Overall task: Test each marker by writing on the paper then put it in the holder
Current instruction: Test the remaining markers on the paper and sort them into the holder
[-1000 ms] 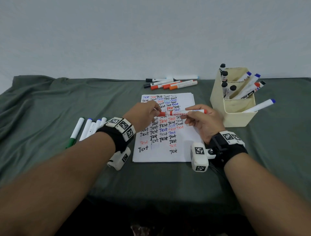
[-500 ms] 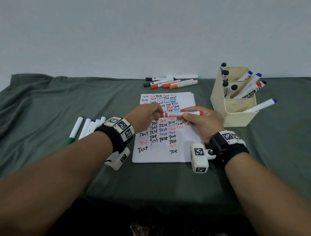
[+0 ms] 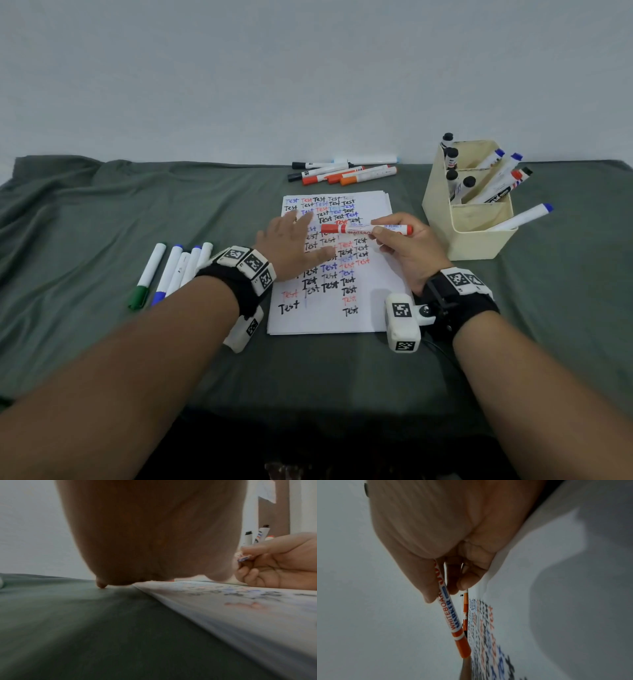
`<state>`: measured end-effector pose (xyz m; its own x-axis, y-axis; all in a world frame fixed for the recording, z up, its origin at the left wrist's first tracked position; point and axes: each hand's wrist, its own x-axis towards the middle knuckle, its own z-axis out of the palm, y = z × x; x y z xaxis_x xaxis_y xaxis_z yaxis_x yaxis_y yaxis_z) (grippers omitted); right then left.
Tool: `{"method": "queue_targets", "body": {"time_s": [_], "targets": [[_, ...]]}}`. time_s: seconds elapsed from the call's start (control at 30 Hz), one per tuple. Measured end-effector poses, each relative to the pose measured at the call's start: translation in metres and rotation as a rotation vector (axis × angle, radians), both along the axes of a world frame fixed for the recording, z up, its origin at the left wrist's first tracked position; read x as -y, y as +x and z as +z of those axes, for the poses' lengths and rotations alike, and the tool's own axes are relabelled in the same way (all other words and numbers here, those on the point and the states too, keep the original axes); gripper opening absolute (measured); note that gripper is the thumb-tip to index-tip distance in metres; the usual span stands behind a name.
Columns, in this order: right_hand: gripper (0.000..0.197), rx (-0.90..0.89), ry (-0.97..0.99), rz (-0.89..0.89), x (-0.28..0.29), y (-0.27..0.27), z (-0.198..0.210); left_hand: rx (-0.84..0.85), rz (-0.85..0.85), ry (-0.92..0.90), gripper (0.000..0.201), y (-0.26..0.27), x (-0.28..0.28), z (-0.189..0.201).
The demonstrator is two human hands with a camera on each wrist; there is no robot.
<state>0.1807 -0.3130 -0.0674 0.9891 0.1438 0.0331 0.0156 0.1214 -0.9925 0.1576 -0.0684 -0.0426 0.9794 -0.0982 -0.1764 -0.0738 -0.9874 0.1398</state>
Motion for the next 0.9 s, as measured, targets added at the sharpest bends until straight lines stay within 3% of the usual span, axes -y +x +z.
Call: {"method": "queue_targets", "body": {"time_s": [0.13, 0.3, 0.43, 0.57, 0.63, 0.77, 0.9], "targets": [[0.016, -0.034, 0.005, -0.079, -0.001, -0.001, 0.001, -0.219, 0.096, 0.123, 0.12, 0.002, -0.007, -0.014], [0.016, -0.043, -0.1, -0.156, -0.006, -0.006, 0.014, -0.215, 0.108, 0.12, 0.131, 0.005, -0.006, -0.017], [0.019, 0.17, -0.353, -0.211, -0.011, -0.013, 0.044, -0.222, 0.112, 0.098, 0.13, 0.007, -0.007, -0.019], [0.044, 0.348, -0.192, -0.299, -0.001, -0.007, 0.097, -0.228, 0.107, 0.094, 0.131, 0.006, -0.006, -0.017], [0.045, 0.422, -0.17, -0.41, 0.013, 0.001, 0.124, -0.232, 0.104, 0.095, 0.135, 0.005, -0.006, -0.015], [0.048, 0.534, -0.359, -0.596, 0.051, 0.017, 0.161, -0.244, 0.098, 0.074, 0.145, 0.005, -0.006, -0.014], [0.048, 0.561, -0.548, -0.667, 0.077, 0.029, 0.169, -0.25, 0.1, 0.066, 0.142, 0.004, -0.007, -0.013]]}}
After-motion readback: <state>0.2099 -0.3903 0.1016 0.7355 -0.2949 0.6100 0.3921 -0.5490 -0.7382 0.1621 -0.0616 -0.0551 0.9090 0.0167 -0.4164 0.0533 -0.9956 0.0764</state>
